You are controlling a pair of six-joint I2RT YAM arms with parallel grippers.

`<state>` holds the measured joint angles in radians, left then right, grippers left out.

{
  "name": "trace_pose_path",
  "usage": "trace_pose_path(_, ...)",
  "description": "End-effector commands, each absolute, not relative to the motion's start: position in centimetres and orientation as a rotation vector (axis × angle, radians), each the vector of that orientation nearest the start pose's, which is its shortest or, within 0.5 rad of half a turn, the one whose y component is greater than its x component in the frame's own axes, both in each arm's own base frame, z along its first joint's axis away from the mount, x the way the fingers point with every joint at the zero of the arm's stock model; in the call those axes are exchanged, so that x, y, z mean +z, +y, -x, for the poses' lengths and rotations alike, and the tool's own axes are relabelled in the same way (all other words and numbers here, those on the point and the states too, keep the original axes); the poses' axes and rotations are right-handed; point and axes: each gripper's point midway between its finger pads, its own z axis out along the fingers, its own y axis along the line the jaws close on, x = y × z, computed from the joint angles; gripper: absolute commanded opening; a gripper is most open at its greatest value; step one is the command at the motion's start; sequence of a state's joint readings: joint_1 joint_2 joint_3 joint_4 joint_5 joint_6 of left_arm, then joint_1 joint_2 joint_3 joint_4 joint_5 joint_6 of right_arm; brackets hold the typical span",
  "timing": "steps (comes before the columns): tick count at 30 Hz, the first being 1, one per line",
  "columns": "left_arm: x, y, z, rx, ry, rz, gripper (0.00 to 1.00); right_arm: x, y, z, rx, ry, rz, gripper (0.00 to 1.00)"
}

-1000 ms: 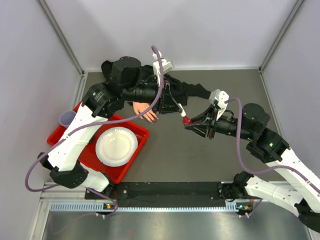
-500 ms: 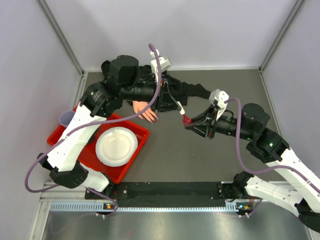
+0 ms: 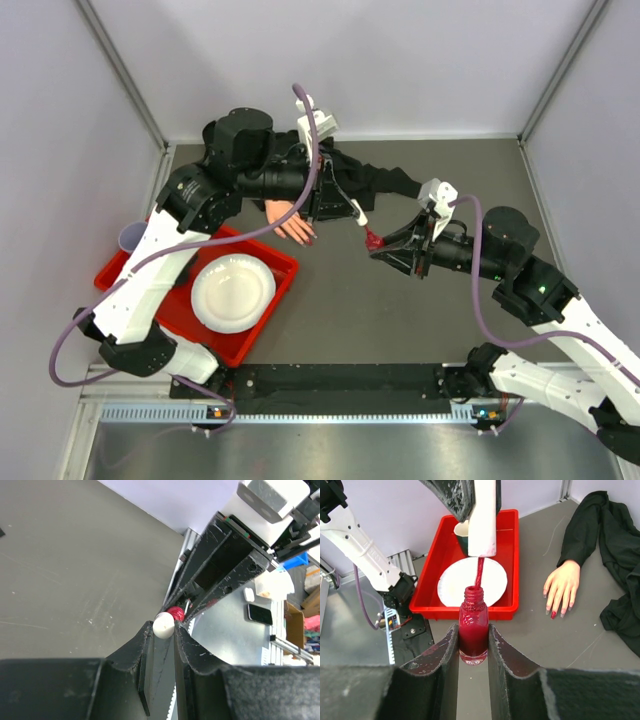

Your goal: Paint the nails

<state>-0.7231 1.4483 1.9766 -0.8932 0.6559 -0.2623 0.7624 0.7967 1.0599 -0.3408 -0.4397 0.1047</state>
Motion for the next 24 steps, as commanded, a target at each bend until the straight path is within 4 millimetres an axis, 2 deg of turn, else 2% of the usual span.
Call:
trace_pose_path(1,46.4,-30.6,-18.9,-1.211,1.772,-0.896,0.0,38.2,25.1,-14.7,1.018,1.421,0.891,0.0)
trace_pose_path(12,46.9,-30.6,-18.7,-1.231,1.757,-0.901,0.0,38.2,25.2,-14.7,1.021,1.42,0.893,0.0)
trace_pose_path(18,47.5,-30.3,-18.6,-1.227,1.743,-0.895,0.0,37.5,24.9,-15.1,0.992,1.446,0.88,0.0)
trace_pose_path(24,47.2,-29.6,-19.5,-1.165,1.764,-0.856,0.0,37.2,24.4,-15.4,0.963,1.446,0.855,0.0)
